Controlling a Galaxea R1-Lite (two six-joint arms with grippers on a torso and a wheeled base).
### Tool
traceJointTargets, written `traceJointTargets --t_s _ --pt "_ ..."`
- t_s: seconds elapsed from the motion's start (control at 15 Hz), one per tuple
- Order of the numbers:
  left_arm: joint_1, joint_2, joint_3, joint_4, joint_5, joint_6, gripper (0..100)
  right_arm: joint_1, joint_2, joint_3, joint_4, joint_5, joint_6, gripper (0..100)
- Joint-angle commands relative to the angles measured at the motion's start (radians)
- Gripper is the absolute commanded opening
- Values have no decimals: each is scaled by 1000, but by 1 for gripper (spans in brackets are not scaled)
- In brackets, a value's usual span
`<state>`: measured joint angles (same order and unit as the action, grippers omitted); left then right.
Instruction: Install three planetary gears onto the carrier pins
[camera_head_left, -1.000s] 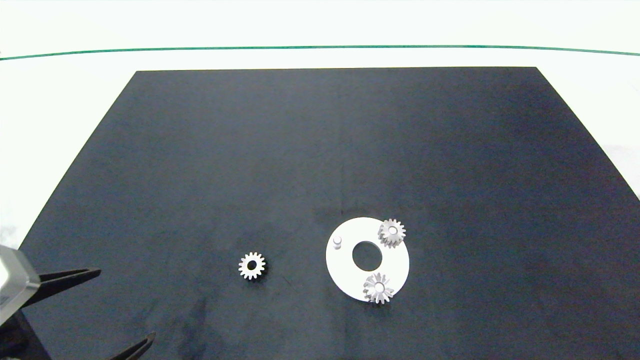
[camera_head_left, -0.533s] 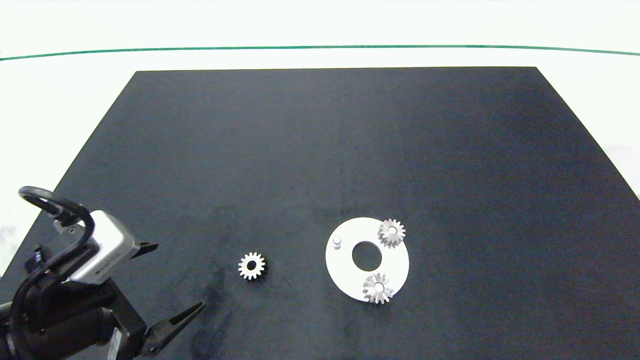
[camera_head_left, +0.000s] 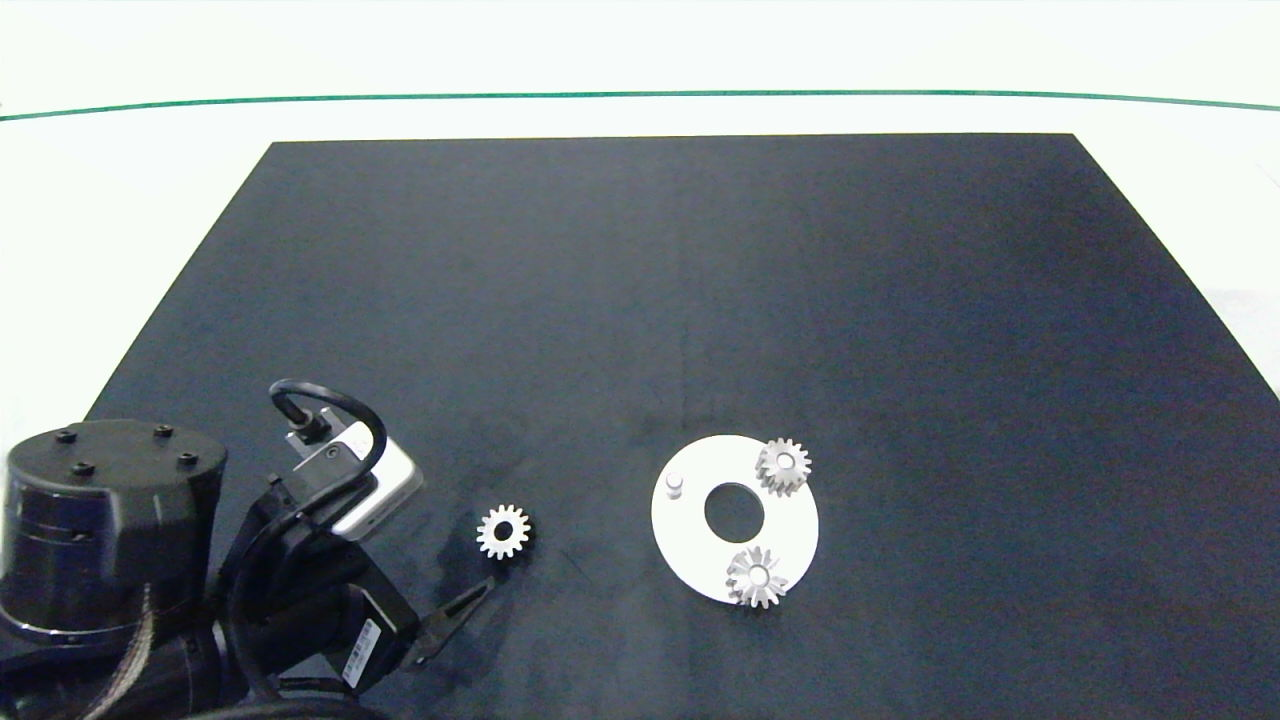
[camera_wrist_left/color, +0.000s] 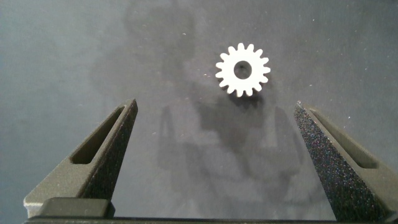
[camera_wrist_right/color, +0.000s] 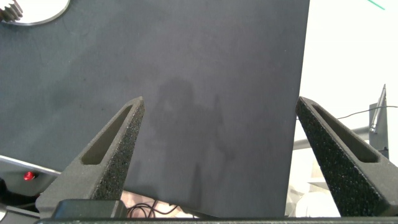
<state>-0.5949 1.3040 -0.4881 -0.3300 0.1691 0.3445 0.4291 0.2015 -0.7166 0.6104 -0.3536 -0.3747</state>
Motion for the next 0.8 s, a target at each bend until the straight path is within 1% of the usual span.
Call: traceJointTargets --t_s 0.07,0.13,0.33,0.4,0.47,0.8 --pt "-33 63 -35 -1 0 -27 100 3 7 5 3 -2 -1 100" --pt "-42 81 -50 -1 0 -36 100 5 1 9 3 -2 -1 100" --pt "-79 127 -84 6 1 -47 100 8 -1 12 3 -2 -1 100" --pt "-98 156 -93 3 1 -78 100 10 -1 12 3 -2 -1 100" --pt "-106 170 -99 3 1 -93 100 10 -1 12 3 -2 -1 100" --pt "-100 201 -121 0 1 -88 100 10 -10 23 3 -1 -1 100"
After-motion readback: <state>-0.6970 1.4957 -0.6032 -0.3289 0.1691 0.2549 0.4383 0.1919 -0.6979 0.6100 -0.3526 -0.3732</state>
